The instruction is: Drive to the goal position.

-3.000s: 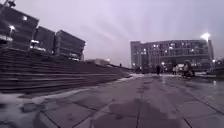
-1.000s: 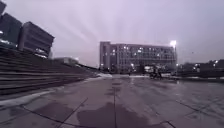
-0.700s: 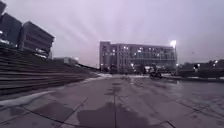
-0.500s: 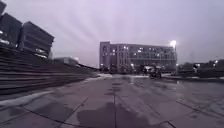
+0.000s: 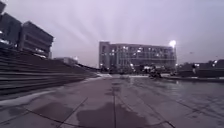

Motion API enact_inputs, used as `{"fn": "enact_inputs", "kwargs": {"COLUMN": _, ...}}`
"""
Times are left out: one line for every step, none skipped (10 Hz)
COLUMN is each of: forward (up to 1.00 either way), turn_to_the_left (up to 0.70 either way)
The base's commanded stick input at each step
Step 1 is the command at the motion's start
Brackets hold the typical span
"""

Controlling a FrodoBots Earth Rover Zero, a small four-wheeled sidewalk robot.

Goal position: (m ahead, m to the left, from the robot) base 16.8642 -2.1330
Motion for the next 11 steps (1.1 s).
{"fn": "enact_inputs", "kwargs": {"forward": 1.0, "turn_to_the_left": 0.0}}
{"fn": "enact_inputs", "kwargs": {"forward": 1.0, "turn_to_the_left": 0.0}}
{"fn": "enact_inputs", "kwargs": {"forward": 1.0, "turn_to_the_left": 0.0}}
{"fn": "enact_inputs", "kwargs": {"forward": 1.0, "turn_to_the_left": 0.0}}
{"fn": "enact_inputs", "kwargs": {"forward": 1.0, "turn_to_the_left": 0.0}}
{"fn": "enact_inputs", "kwargs": {"forward": 1.0, "turn_to_the_left": 0.0}}
{"fn": "enact_inputs", "kwargs": {"forward": 1.0, "turn_to_the_left": 0.0}}
{"fn": "enact_inputs", "kwargs": {"forward": 1.0, "turn_to_the_left": 0.0}}
{"fn": "enact_inputs", "kwargs": {"forward": 1.0, "turn_to_the_left": 0.0}}
{"fn": "enact_inputs", "kwargs": {"forward": 1.0, "turn_to_the_left": 0.0}}
{"fn": "enact_inputs", "kwargs": {"forward": 1.0, "turn_to_the_left": 0.0}}
